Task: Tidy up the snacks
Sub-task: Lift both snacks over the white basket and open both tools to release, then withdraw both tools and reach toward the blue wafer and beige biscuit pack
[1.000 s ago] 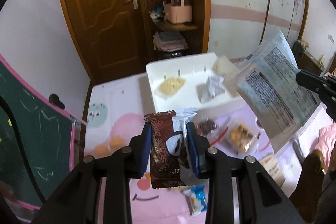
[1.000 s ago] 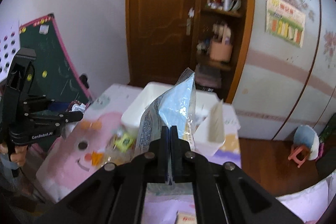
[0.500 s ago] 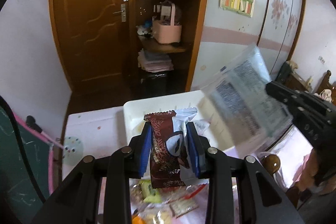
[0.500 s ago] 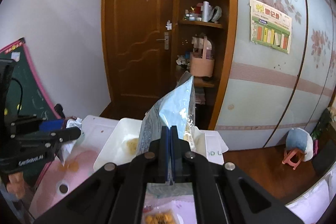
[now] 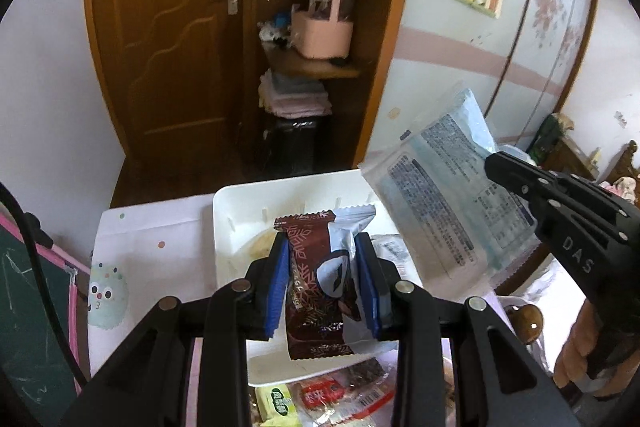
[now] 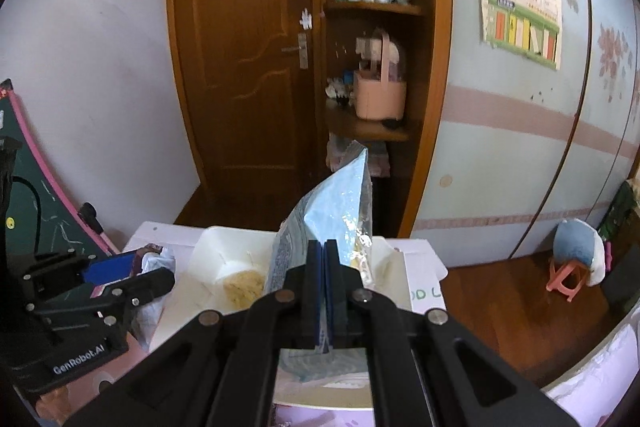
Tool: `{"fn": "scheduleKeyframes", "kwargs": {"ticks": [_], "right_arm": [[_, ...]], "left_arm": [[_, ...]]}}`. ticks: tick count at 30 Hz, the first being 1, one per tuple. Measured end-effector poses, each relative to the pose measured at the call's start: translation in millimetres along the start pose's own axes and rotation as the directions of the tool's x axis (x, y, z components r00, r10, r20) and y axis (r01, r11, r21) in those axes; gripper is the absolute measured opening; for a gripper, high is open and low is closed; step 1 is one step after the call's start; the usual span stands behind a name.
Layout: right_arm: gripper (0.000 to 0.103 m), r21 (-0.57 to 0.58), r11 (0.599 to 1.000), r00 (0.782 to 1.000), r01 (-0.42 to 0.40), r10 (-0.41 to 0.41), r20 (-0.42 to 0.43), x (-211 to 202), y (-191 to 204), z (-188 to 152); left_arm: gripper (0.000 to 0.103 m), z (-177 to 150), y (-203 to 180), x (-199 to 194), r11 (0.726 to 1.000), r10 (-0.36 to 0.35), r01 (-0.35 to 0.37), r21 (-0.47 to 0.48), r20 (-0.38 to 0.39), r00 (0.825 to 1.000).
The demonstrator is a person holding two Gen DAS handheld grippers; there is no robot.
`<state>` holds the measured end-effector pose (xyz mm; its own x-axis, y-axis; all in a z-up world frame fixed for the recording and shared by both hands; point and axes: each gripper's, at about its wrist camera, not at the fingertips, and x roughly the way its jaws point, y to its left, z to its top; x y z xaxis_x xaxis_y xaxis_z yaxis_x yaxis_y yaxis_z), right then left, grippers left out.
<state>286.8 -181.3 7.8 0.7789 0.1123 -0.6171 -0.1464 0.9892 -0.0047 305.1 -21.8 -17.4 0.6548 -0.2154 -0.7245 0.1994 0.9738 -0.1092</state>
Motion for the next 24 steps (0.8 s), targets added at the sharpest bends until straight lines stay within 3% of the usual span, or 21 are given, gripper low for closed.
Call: {"fn": "scheduleKeyframes", "kwargs": {"ticks": [4, 5, 6, 7, 8, 9, 12, 17, 24], "right_arm": [[0.004, 0.001, 1.000, 0.998, -0.028, 0.028, -0.055, 21.2, 2.2, -0.4], [0.007, -0.001, 0.999, 0.997, -0.035, 0.035, -0.073, 26.1, 2.7, -0.5], [0.009, -0.005, 1.000, 0.996, -0.030, 0.030, -0.083, 28.9, 3.0, -0.5], [0.012, -0.005, 1.000, 0.996, -0.016, 0.016, -0.087, 28.9, 2.7, -0.3], [0.021, -0.004, 1.000, 0.996, -0.012, 0.011, -0.088, 27.7, 2.3, 0.1], [0.033, -0.002, 1.000, 0.996, -0.010, 0.009, -0.084, 23.8, 1.4, 0.1], [0.048, -0.012, 1.000, 0.999, 0.004, -0.004, -0.051, 5.7, -1.4, -2.0], [0.048, -0.017, 1.000, 0.998, -0.005, 0.003, -0.063, -20.5, -9.6, -7.6], [0.048, 0.025, 0.999, 0.996, -0.027, 0.029, -0.080, -75.1, -21.6, -22.7]], "left_arm": [[0.033, -0.4, 0.5, 21.0, 0.999, 0.043, -0.043, 0.007, -0.027, 0.999], [0.043, -0.5, 0.3, 24.2, 0.999, 0.047, -0.047, 0.013, -0.036, 0.998], [0.065, -1.3, -0.2, 27.8, 0.998, 0.059, -0.058, 0.022, -0.051, 0.997], [0.075, -2.5, 0.0, 29.3, 0.997, 0.079, -0.078, 0.025, -0.054, 0.995], [0.085, -3.3, 1.6, 25.6, 0.996, 0.091, -0.090, 0.021, -0.042, 0.995], [0.086, -3.5, 3.0, 21.1, 0.995, 0.098, -0.098, 0.015, -0.023, 0.995], [0.087, -5.0, 10.6, 7.6, 0.997, 0.074, -0.074, -0.012, -0.018, 0.997], [0.087, -10.6, 23.4, -16.5, 0.995, 0.066, -0.068, -0.066, -0.026, 0.997], [0.087, -26.3, 21.3, -74.4, 0.994, 0.080, -0.077, -0.071, 0.031, 0.996]]}}
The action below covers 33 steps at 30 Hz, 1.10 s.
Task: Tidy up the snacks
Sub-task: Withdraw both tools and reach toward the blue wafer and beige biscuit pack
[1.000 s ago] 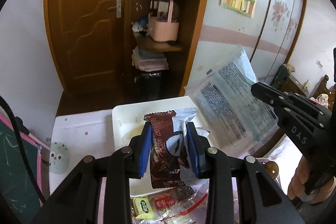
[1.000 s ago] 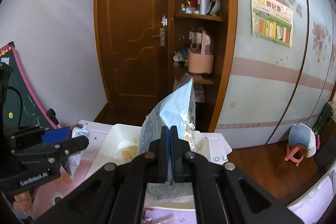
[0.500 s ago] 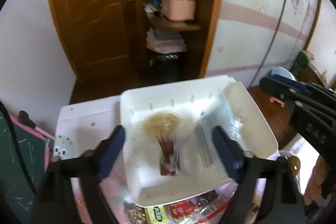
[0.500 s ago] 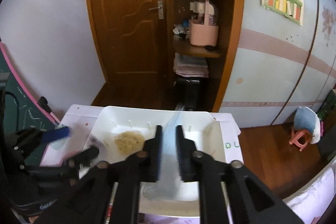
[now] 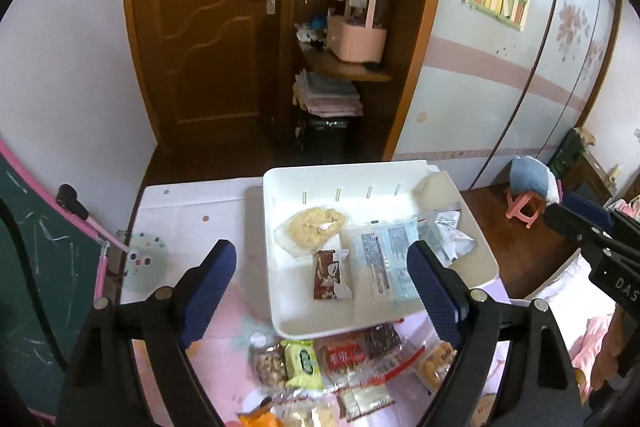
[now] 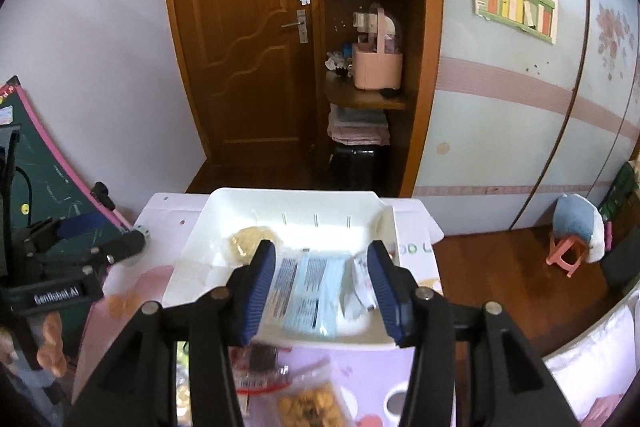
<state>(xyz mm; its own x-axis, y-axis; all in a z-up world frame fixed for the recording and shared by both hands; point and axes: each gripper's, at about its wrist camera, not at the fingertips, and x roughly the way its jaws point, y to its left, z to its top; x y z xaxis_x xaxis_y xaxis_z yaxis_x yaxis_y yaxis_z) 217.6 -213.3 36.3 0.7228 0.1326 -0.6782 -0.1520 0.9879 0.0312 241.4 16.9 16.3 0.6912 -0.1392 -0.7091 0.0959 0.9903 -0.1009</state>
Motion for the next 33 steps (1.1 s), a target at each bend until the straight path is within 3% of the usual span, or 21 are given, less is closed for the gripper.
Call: {"fn": "scheduleKeyframes", "kwargs": {"ticks": [5, 8, 11, 16, 19, 26, 29, 33], "right_arm": [[0.048, 0.005, 1.000, 1.000, -0.008, 0.008, 0.020, -49.1, -4.1, -19.4], [0.054, 0.006, 1.000, 0.999, -0.007, 0.007, 0.038, -80.9, -4.4, -38.9], [0.059, 0.002, 1.000, 0.999, -0.014, 0.014, 0.046, -100.8, -3.9, -57.5], [0.060, 0.003, 1.000, 1.000, -0.020, 0.019, 0.025, -117.5, -3.0, -98.2], [0.060, 0.001, 1.000, 1.000, -0.010, 0.010, -0.003, -115.3, -1.6, -127.9], [0.060, 0.053, 0.999, 0.991, 0.010, -0.003, -0.136, -77.7, -11.7, -196.7], [0.060, 0.099, 0.995, 0.976, 0.019, 0.002, -0.217, -54.3, -20.5, -222.2], [0.060, 0.172, 0.985, 0.941, 0.020, 0.040, -0.336, -21.4, -32.6, -253.7]], "left_arm": [[0.087, -20.0, -13.6, -57.6, 0.997, 0.010, -0.016, 0.070, 0.089, 0.996], [0.087, -38.1, -25.0, -90.7, 0.990, 0.040, -0.055, 0.126, 0.117, 0.992], [0.087, -57.9, -33.8, -112.1, 0.986, 0.056, -0.067, 0.153, 0.072, 0.996], [0.087, -102.4, -36.8, -132.4, 0.991, 0.054, -0.059, 0.120, 0.041, 0.998], [0.087, -128.4, -36.5, -127.4, 0.994, 0.060, -0.061, 0.095, 0.016, 0.998], [0.087, -191.7, -27.2, -75.9, 0.997, 0.073, -0.070, 0.027, -0.129, 0.989], [0.087, -218.7, -25.0, -53.6, 0.998, 0.068, -0.067, 0.009, -0.191, 0.979], [0.087, -249.2, -26.7, -23.5, 0.996, 0.085, -0.083, 0.018, -0.275, 0.958]]}}
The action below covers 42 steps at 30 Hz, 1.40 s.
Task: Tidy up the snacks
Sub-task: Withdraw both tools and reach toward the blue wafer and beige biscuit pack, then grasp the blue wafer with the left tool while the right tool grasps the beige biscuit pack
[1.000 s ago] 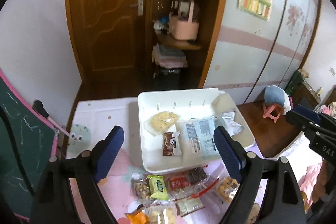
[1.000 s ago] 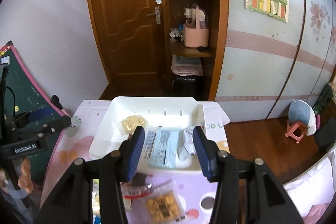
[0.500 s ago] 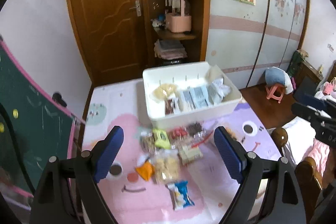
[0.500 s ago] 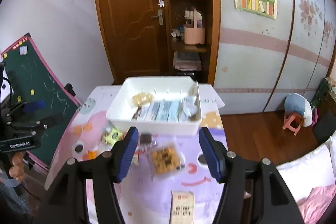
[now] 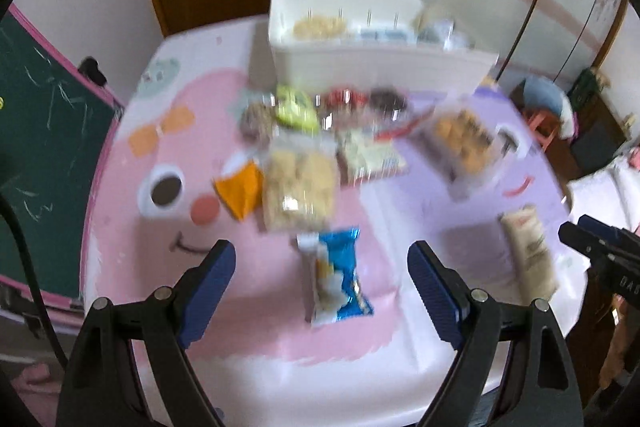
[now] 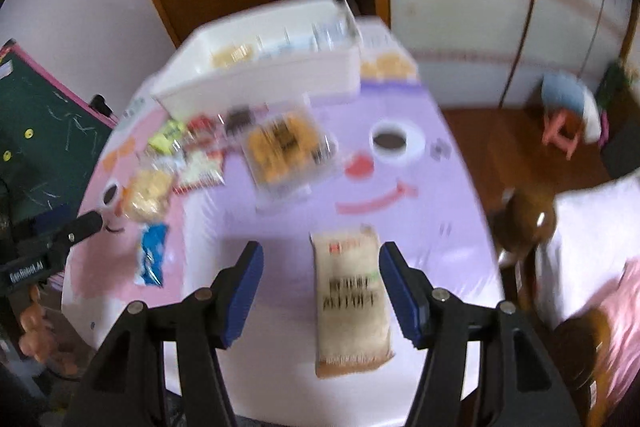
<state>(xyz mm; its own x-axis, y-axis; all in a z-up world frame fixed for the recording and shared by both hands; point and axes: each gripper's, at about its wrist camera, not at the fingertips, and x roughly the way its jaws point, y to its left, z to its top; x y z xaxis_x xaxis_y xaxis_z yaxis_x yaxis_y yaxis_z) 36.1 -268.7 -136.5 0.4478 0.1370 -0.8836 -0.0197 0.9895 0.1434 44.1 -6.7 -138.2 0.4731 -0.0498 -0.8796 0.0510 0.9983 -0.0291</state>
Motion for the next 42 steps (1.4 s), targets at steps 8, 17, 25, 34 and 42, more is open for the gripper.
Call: {"fn": "scheduleKeyframes", "kwargs": {"ticks": [8, 17, 25, 34, 42], "right_arm": [[0.060, -0.019, 0.999, 0.993, 0.048, -0.050, -0.109, 43.7, -5.5, -26.9], [0.060, -0.050, 0.994, 0.991, 0.097, -0.101, -0.084, 43.8, -6.3, -27.4], [0.062, -0.039, 0.996, 0.991, 0.076, -0.080, -0.110, 54.9, -10.8, -29.3], [0.069, -0.096, 0.986, 0.986, 0.135, -0.143, -0.082, 59.3, 3.4, -34.1], [0.069, -0.094, 0.986, 0.987, 0.139, -0.146, -0.070, 58.5, 3.1, -35.4]], "left_arm": [[0.087, -19.5, 0.9, 54.3, 0.999, 0.016, -0.020, -0.030, -0.141, 0.990], [0.087, -23.0, -1.1, 75.9, 0.999, 0.009, -0.018, -0.048, -0.186, 0.983], [0.085, -21.5, -1.1, 84.4, 0.998, 0.013, -0.024, -0.053, -0.202, 0.979], [0.071, -16.8, -7.2, 86.1, 0.999, 0.021, -0.027, -0.030, -0.175, 0.984], [0.030, -21.6, -23.6, 75.9, 1.000, -0.001, 0.005, 0.028, -0.140, 0.990]]}}
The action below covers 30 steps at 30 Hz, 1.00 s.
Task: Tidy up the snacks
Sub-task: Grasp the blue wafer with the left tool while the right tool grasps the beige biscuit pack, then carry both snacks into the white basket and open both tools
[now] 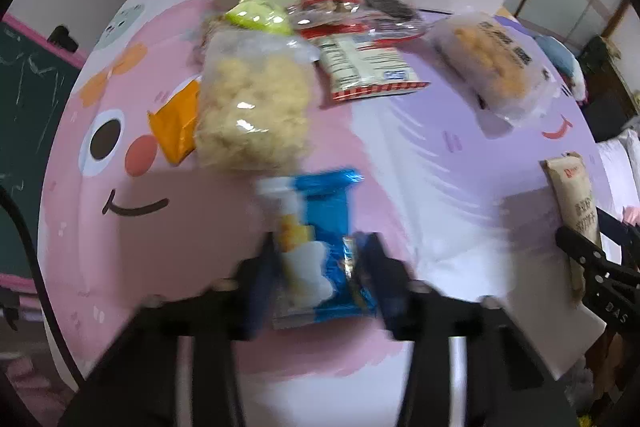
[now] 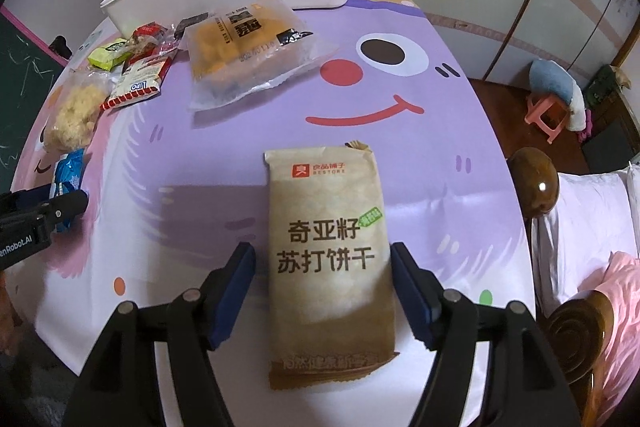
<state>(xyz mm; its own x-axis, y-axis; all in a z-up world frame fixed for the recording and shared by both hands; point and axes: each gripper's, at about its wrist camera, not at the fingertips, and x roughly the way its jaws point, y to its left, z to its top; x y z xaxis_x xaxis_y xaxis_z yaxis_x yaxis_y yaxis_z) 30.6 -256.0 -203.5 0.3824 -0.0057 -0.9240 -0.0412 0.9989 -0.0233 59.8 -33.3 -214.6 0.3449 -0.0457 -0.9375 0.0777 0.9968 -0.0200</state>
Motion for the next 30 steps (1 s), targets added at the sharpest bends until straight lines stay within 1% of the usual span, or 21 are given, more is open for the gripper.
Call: {"fn": "scheduleKeyframes", "kwargs": {"ticks": [2, 4, 5, 9, 13, 16, 22, 26, 30], "right_arm": [[0.067, -0.003, 1.000, 1.000, 0.001, -0.001, 0.001, -1.7, 1.2, -1.3], [0.057, -0.010, 1.000, 1.000, -0.004, 0.004, 0.005, -4.0, 3.2, -2.0], [0.054, -0.018, 1.000, 1.000, -0.004, 0.004, 0.002, -4.5, 5.1, -2.0], [0.053, -0.032, 0.999, 1.000, -0.005, 0.005, -0.001, -6.3, 9.2, -4.1], [0.053, -0.043, 0.999, 1.000, -0.016, 0.017, 0.013, -12.6, 13.5, -6.1], [0.053, -0.053, 0.998, 0.998, -0.018, 0.021, 0.051, -22.9, 15.7, -4.1], [0.053, -0.058, 0.998, 0.988, -0.036, 0.044, 0.147, -48.1, 18.0, 5.6], [0.053, -0.067, 0.997, 0.976, -0.046, 0.059, 0.208, -67.1, 19.3, 17.9], [0.053, -0.082, 0.995, 0.954, -0.053, 0.074, 0.291, -90.6, 22.6, 40.2]], "left_arm": [[0.029, -2.2, -7.7, -1.5, 1.000, 0.013, -0.013, 0.022, 0.005, 1.000], [0.028, -5.2, -9.8, -3.0, 0.999, 0.011, -0.012, 0.035, 0.007, 1.000], [0.028, -6.1, -10.9, -3.8, 0.999, 0.003, -0.004, 0.038, 0.005, 1.000], [0.028, -10.3, -16.0, -10.3, 0.998, -0.005, 0.004, 0.057, 0.019, 1.000], [0.028, -11.1, -23.9, -31.1, 0.995, 0.004, -0.014, 0.097, 0.101, 0.995], [0.028, -11.9, -30.5, -46.5, 0.993, 0.003, -0.021, 0.116, 0.155, 0.988], [0.028, -3.8, -29.5, -69.7, 0.991, 0.001, -0.032, 0.133, 0.228, 0.974], [0.028, 5.4, -23.4, -87.3, 0.993, -0.002, -0.030, 0.117, 0.269, 0.963], [0.028, 20.3, -16.0, -106.0, 0.995, -0.001, -0.029, 0.095, 0.304, 0.953]]}}
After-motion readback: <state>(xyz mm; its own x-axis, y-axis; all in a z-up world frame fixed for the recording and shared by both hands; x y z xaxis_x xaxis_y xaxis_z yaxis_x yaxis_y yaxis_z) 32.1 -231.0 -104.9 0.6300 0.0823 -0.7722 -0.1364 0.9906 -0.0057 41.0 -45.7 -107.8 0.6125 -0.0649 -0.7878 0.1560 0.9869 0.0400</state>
